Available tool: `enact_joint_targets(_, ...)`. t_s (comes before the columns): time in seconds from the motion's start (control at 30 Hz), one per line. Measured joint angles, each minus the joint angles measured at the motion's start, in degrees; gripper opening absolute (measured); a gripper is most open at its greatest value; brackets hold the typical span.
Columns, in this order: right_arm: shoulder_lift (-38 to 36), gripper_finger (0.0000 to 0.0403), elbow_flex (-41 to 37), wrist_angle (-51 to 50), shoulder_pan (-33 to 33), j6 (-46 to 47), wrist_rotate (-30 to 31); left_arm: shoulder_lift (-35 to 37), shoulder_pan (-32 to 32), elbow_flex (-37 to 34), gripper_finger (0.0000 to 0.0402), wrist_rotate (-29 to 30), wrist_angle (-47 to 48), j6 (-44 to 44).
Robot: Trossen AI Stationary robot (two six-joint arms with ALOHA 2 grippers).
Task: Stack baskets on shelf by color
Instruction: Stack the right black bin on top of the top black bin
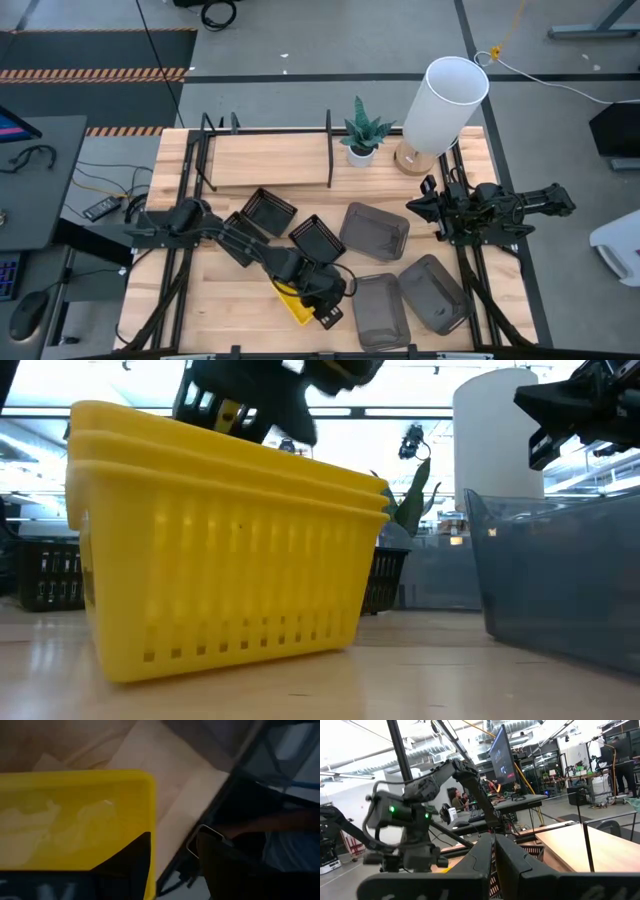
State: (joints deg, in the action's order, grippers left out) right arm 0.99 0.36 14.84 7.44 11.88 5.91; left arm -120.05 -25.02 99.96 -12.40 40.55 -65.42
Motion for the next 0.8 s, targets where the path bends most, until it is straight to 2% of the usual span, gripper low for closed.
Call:
enact_joint_targets(0.07,0.01,0.0027,-0.02,0.16,0.00,-0.02,-0.02,0.07,0.22,0.00,0.0163,0.39,0.26,1.90)
enact_joint_targets(0.2,0.01,0.0027,-0.01,0.11,0.00,-0.01,-0.01,0.61,0.73,0.02,0.0156,4.72,0.78,6.98)
enact_joint_targets(0.4,0.02,0.0027,-0.02,0.08,0.00,0.00,0.00,1.45,2.90,-0.07,0.0149,5.31,-0.08,7.68)
enact_joint_targets(0.6,0.01,0.0027,-0.01,0.07,0.00,0.00,0.00,1.59,4.84,-0.08,0.0142,10.51,3.51,10.54)
enact_joint_targets(0.8,0.02,0.0027,-0.02,0.08,0.00,0.00,0.00,0.65,8.25,-0.04,0.0141,14.13,5.43,9.61)
